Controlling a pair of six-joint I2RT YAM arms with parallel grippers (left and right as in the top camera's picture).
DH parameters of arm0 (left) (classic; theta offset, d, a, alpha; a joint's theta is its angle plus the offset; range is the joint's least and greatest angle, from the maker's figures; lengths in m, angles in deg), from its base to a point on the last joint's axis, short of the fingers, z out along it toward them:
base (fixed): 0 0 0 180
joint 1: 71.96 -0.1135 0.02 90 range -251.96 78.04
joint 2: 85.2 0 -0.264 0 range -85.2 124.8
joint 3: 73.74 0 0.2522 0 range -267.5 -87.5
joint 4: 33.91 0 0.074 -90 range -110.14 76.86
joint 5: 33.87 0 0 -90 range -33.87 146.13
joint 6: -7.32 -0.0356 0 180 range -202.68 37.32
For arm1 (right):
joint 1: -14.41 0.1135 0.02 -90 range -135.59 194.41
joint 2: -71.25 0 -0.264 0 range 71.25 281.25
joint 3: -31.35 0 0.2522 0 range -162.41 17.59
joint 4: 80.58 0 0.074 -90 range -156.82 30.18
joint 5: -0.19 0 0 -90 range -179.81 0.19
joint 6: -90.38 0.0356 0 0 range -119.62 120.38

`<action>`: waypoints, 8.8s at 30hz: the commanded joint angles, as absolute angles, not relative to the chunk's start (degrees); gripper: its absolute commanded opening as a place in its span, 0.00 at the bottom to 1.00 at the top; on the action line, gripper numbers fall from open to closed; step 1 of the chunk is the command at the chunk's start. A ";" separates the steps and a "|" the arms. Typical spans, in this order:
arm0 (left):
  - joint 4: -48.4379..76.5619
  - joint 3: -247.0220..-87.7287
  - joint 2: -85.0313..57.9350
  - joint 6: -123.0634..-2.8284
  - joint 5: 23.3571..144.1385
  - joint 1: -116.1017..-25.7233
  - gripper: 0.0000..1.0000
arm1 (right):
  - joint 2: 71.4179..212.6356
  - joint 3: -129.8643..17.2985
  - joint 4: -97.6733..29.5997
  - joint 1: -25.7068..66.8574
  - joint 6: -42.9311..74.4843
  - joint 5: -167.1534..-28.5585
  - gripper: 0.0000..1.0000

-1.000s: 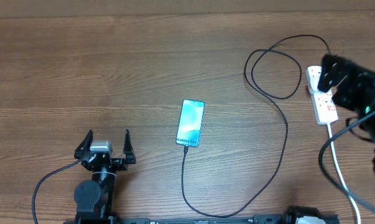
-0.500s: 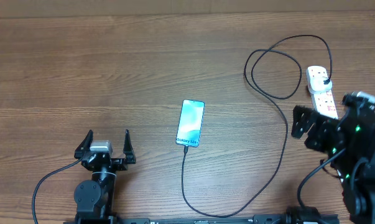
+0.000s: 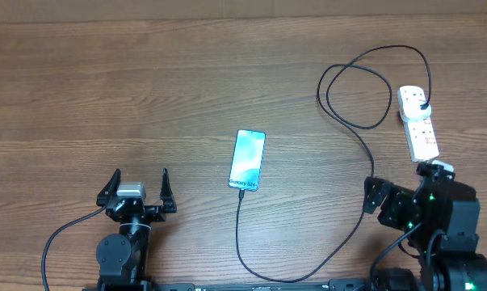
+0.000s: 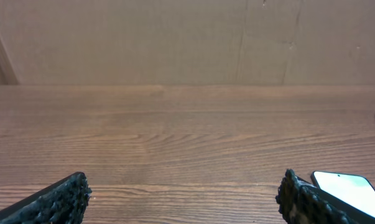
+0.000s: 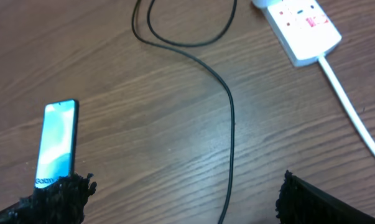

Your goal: Plug charger to phone and switch on socket

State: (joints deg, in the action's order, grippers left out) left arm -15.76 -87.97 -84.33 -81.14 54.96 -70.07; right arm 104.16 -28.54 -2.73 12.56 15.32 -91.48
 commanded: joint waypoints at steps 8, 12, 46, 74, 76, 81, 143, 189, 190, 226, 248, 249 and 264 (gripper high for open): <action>-15.87 -87.77 -84.83 -81.40 54.22 -70.07 1.00 | 97.36 -21.13 -4.19 12.81 14.90 -91.62 1.00; -15.85 -87.77 -84.86 -81.40 54.22 -70.07 0.99 | 94.52 -17.93 -5.26 12.81 14.90 -91.59 1.00; -15.87 -87.77 -84.86 -81.40 54.22 -70.07 1.00 | 87.37 -10.77 -17.87 12.81 14.90 -91.59 1.00; -15.87 -87.77 -84.86 -81.40 54.22 -70.07 1.00 | 71.40 9.12 -57.94 12.76 14.92 -91.62 1.00; -15.85 -87.77 -84.86 -81.40 54.22 -70.07 1.00 | 71.40 10.50 -60.67 12.76 14.92 -91.62 1.00; -15.87 -87.77 -84.86 -81.40 54.22 -70.07 1.00 | 71.40 14.37 -65.33 12.76 14.92 -91.59 1.00; -15.87 -87.77 -84.86 -81.40 54.22 -70.07 1.00 | 71.42 17.15 -62.07 12.76 -0.11 -90.63 1.00; -15.85 -87.77 -84.86 -81.40 54.22 -70.07 0.99 | 71.42 17.15 -62.07 12.76 -0.14 -90.57 1.00; -15.87 -87.77 -84.86 -81.40 54.22 -70.07 1.00 | 71.42 17.15 -62.07 12.76 -0.14 -90.57 1.00; -15.87 -87.77 -84.86 -81.40 54.22 -70.07 1.00 | 71.42 17.15 -62.07 12.76 -0.14 -90.57 1.00; -15.85 -87.77 -84.86 -81.40 54.22 -70.07 0.99 | 71.42 17.15 -62.07 12.76 -0.14 -90.57 1.00; -15.87 -87.77 -84.86 -81.40 54.22 -70.07 1.00 | 71.42 17.15 -62.07 12.76 -0.14 -90.57 1.00; -15.87 -87.77 -84.86 -81.40 54.22 -70.07 1.00 | 71.42 17.15 -62.07 12.76 -0.14 -90.57 1.00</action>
